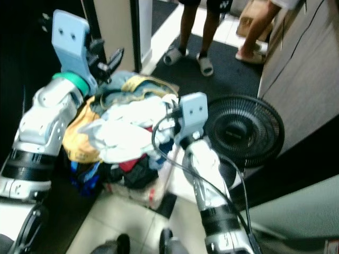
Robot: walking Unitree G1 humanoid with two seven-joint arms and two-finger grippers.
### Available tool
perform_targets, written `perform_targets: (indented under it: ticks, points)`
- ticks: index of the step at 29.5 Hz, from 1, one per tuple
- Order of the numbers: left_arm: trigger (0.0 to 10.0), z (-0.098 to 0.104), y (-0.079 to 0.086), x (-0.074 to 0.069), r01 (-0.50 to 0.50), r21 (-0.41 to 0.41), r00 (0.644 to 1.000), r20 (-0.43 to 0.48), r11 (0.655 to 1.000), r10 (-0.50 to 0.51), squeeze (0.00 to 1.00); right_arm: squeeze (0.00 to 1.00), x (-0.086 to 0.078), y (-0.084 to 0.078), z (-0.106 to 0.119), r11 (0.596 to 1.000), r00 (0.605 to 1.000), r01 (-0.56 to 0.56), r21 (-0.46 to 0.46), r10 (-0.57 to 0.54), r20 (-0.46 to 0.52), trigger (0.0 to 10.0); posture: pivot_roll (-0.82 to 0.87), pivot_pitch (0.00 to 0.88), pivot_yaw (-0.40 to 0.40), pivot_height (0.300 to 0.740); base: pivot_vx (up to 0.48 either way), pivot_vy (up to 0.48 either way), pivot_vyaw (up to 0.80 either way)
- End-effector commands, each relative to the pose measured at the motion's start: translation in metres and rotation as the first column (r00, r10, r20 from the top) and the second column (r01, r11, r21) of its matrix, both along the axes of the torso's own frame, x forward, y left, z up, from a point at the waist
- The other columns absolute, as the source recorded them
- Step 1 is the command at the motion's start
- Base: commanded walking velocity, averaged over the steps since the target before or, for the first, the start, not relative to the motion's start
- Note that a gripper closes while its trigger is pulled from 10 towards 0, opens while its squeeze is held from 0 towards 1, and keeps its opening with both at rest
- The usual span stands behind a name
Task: Clothes washing
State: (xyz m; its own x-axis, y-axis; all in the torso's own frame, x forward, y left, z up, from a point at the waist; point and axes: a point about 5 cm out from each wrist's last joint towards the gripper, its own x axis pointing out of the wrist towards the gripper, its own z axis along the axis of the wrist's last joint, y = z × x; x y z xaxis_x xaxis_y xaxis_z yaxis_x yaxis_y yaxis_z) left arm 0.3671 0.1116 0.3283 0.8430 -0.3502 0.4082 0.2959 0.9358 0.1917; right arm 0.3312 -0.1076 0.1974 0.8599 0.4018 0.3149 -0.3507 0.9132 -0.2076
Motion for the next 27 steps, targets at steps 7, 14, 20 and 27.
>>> perform_targets:
  ticks: [7,14,20,27]
  points:
    - [10.0,-0.019,-0.002,0.010,-0.003,0.003,0.998,-0.068,1.000,0.003,0.00,0.00,0.016,-0.033,-0.040,0.987,0.965,0.162,-0.016,-0.162,-0.209,10.0,0.06,0.230,0.055,0.740,0.000,0.000,0.00]
    - [10.0,-0.043,0.015,0.030,-0.103,-0.024,0.968,-0.232,0.994,0.095,0.00,0.00,0.050,-0.034,-0.029,0.979,0.937,0.199,-0.034,-0.201,-0.287,10.0,0.09,0.265,0.027,0.740,0.000,0.000,0.00]
    - [10.0,-0.052,0.027,0.044,-0.209,-0.039,0.933,-0.307,0.977,0.188,0.00,0.00,0.063,-0.016,-0.021,0.986,0.927,0.164,-0.022,-0.162,-0.339,10.0,0.13,0.326,-0.006,0.740,0.000,0.000,0.00]
    - [10.0,-0.038,0.041,0.055,-0.297,-0.035,0.911,-0.311,0.954,0.272,0.00,0.00,0.067,0.001,-0.024,0.992,0.913,0.122,-0.023,-0.122,-0.389,10.0,0.15,0.383,-0.016,0.740,0.000,0.000,0.00]
